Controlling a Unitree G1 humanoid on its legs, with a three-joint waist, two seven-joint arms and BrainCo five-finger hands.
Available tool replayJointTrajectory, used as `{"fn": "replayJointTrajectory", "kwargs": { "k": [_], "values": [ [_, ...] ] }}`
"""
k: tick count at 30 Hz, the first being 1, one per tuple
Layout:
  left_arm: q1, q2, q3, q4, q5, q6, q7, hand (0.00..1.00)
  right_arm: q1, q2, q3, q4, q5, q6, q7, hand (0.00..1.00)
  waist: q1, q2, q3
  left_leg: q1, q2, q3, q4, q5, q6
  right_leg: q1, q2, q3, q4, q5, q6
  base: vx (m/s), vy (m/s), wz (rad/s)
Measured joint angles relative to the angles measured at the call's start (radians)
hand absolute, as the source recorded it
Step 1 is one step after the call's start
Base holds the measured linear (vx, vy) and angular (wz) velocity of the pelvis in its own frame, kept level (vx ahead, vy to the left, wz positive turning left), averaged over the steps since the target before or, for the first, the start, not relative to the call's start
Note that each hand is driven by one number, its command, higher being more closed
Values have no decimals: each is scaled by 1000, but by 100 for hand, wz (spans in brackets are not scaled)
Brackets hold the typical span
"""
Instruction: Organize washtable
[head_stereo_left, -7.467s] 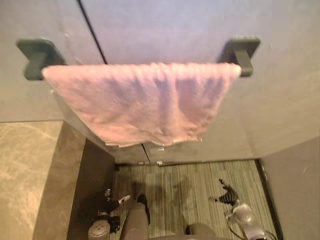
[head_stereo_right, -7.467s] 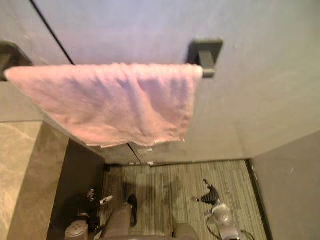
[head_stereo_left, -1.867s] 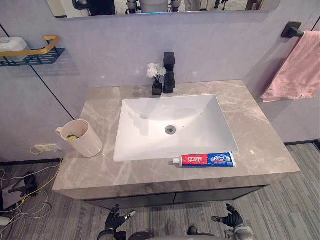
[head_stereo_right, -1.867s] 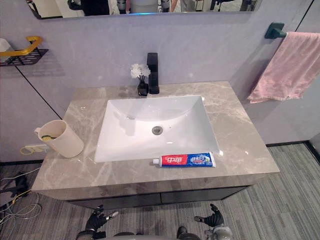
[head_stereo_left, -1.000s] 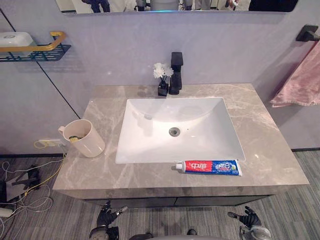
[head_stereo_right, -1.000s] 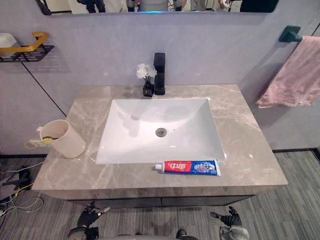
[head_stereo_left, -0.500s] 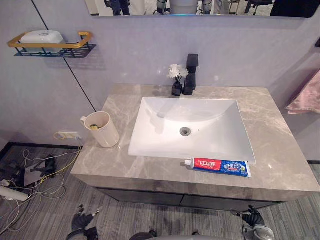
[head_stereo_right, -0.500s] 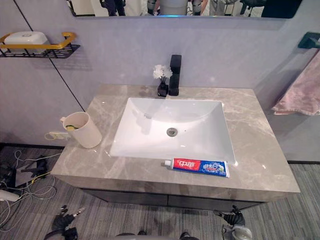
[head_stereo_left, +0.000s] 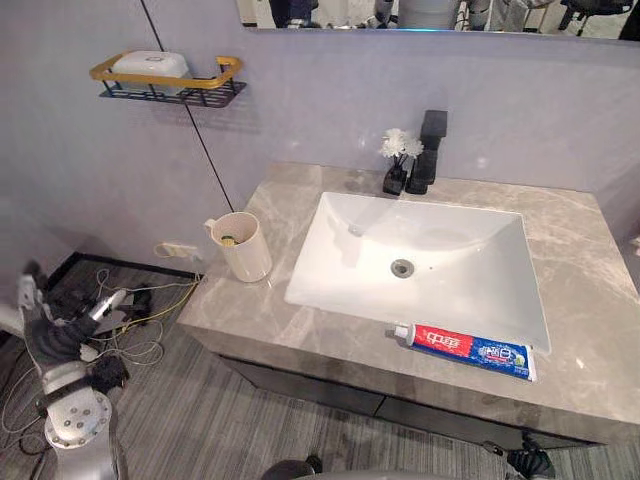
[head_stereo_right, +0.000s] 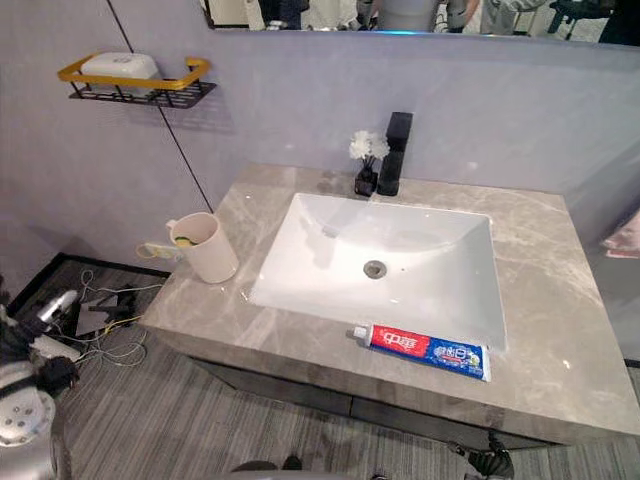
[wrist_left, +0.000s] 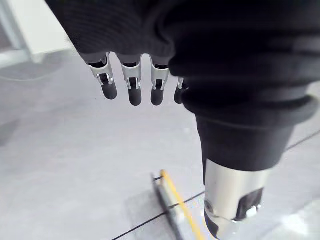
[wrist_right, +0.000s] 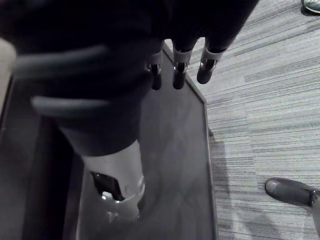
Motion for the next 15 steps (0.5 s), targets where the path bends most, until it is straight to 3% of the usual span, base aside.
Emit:
{"fn": "replayJointTrajectory", "kwargs": {
  "k": [6,8,12,15],
  "values": [
    [-80,9,-201,-160,131,-36,-4,0,9,2,12,0,24,-4,19,0,-20,15,-13,-17,-4,-23,28,0,0,-6,-7,-20,21,-6,2,-38,18,12],
    [-103,29,-274,-161,151,-43,-12,0,3,11,24,6,37,-14,25,0,-27,14,-13,-23,-3,-21,28,0,0,-10,-5,-19,23,-7,3,-18,6,-1],
    [-207,65,-533,-131,168,-47,-68,0,-20,23,61,46,44,-26,48,0,-33,10,-16,-23,5,-2,16,1,-2,-27,-1,-2,26,-5,1,-35,14,-11],
    [-277,67,-682,-44,171,-49,-114,0,-37,35,62,47,44,-26,60,0,-54,6,-19,-29,15,25,15,2,-4,-42,4,20,26,0,-5,29,13,-23]
  ]
}}
